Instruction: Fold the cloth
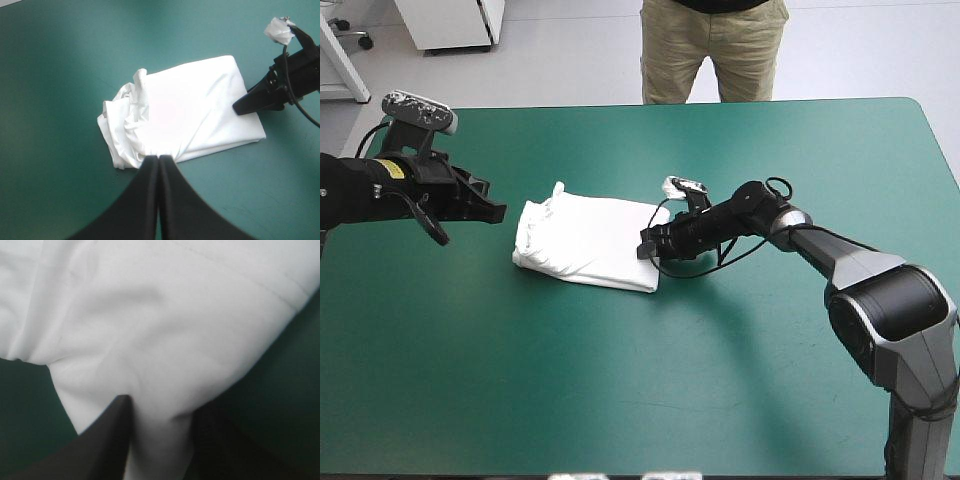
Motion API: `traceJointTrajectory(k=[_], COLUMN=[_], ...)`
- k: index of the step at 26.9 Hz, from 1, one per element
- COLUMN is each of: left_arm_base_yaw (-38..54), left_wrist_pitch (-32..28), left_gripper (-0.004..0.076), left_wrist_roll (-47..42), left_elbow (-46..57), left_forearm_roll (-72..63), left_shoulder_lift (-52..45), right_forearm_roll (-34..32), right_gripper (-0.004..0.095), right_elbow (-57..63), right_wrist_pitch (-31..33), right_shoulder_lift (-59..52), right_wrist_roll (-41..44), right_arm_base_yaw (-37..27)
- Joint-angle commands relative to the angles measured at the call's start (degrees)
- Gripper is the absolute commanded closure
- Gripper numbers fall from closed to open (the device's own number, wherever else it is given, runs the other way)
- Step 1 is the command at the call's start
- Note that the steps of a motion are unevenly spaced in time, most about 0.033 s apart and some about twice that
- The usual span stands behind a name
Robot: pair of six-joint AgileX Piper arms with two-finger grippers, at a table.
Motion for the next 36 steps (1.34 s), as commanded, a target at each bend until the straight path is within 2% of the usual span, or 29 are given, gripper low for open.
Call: traceJointTrajectory(k=[1,3,5,6,7,8,12,16,21,24,33,34,36], left_arm_base_yaw=[0.1,0.1,0.1,0.1,0.1,0.1,0.1,0.1,0.1,0.1,0.1,0.1,0.1], left_wrist_pitch=[-3.1,-3.1,-3.1,-3.1,-3.1,-3.3,-3.3,-3.3,-3.4,-3.1,-3.0,-2.9,-3.0], left_gripper=[0.0733,0.0733,0.0733,0.0733,0.0733,0.0733,0.0733,0.0733,0.0733,0.0733,0.0733,0.0733,0.0733], left_wrist_roll=[-0.4,-0.2,-0.2,-0.2,-0.2,-0.2,-0.2,-0.1,0.0,0.2,0.4,0.5,0.5], left_elbow=[-1.4,-1.4,-1.4,-1.4,-1.4,-1.4,-1.4,-1.4,-1.4,-1.4,-1.4,-1.4,-1.4], left_forearm_roll=[-1.3,-1.3,-1.3,-1.3,-1.3,-1.3,-1.5,-1.5,-1.5,-1.5,-1.3,-1.3,-1.3], left_shoulder_lift=[-1.1,-1.1,-1.1,-1.1,-1.1,-1.1,-1.1,-1.1,-1.1,-1.1,-1.1,-1.1,-1.1], right_forearm_roll=[1.9,0.0,-7.6,-15.0,-19.3,-27.3,-38.6,-48.3,-59.3,-63.4,-77.4,-77.5,-74.4], right_gripper=[0.0927,0.0904,0.0904,0.0905,0.0905,0.0908,0.0908,0.0908,0.0908,0.0908,0.0898,0.088,0.0772], right_elbow=[-3.5,-4.8,-4.9,-4.9,-4.9,-4.9,-4.9,-4.9,-4.7,-2.5,7.7,8.3,8.4], right_wrist_pitch=[2.4,3.0,3.1,4.9,6.2,8.5,13.1,18.2,23.9,23.5,19.8,19.5,19.1], right_shoulder_lift=[-2.8,-3.6,-6.6,-9.2,-10.9,-14.1,-19.5,-24.0,-25.2,-25.4,-25.4,-25.4,-25.5], right_wrist_roll=[-2.2,-1.5,2.6,6.7,8.7,12.0,16.3,20.0,23.8,25.5,32.7,33.3,32.9], right_arm_base_yaw=[0.7,0.2,-1.4,-2.8,-3.8,-6.1,-12.0,-20.5,-29.0,-32.4,-37.3,-37.9,-39.2])
